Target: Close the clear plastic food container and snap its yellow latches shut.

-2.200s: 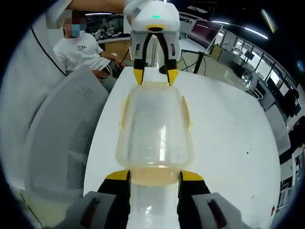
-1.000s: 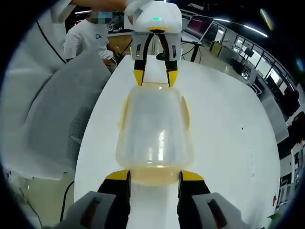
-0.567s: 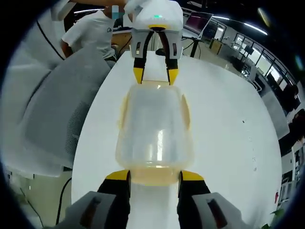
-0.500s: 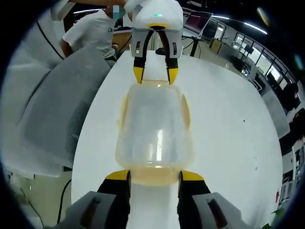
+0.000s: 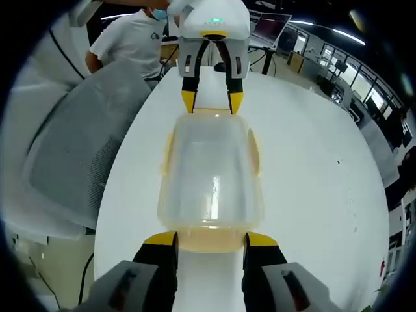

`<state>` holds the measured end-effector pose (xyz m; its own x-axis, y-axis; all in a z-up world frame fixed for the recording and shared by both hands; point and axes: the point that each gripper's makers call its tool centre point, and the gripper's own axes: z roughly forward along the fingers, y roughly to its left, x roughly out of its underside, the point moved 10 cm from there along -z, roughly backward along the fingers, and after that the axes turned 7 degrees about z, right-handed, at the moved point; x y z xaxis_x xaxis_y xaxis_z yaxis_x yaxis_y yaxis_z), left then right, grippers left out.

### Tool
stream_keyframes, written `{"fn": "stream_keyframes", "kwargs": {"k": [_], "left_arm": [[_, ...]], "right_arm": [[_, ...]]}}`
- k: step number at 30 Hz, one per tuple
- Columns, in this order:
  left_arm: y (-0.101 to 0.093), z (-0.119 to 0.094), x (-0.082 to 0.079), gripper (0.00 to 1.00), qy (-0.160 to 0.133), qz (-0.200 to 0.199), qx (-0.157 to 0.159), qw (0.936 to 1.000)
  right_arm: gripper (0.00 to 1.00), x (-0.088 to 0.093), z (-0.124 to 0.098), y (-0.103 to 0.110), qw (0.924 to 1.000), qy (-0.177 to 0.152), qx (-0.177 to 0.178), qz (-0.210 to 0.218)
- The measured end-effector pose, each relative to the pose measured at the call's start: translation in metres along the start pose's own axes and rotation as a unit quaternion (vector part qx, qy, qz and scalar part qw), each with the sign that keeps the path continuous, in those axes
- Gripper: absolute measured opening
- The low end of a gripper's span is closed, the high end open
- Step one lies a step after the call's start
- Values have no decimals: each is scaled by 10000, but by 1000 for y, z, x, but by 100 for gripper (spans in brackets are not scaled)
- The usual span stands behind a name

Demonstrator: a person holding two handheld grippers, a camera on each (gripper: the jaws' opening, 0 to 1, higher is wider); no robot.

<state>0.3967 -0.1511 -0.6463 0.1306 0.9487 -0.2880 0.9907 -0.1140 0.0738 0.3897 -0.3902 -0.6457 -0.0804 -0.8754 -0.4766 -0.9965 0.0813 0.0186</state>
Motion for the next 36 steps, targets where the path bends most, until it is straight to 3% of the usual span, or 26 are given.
{"fn": "stream_keyframes", "kwargs": {"k": [27, 31, 36], "left_arm": [[0, 2, 2, 40, -176, -108, -9, 9998], [0, 0, 6, 47, -184, -234, -2, 9996], [-1, -5, 11, 47, -245, -302, -48, 9992]], "right_arm": [[38, 6, 5, -2, 9997, 169, 133, 98], [36, 6, 0, -2, 9996, 106, 67, 266], [35, 4, -8, -1, 9990, -57, 69, 443]]}}
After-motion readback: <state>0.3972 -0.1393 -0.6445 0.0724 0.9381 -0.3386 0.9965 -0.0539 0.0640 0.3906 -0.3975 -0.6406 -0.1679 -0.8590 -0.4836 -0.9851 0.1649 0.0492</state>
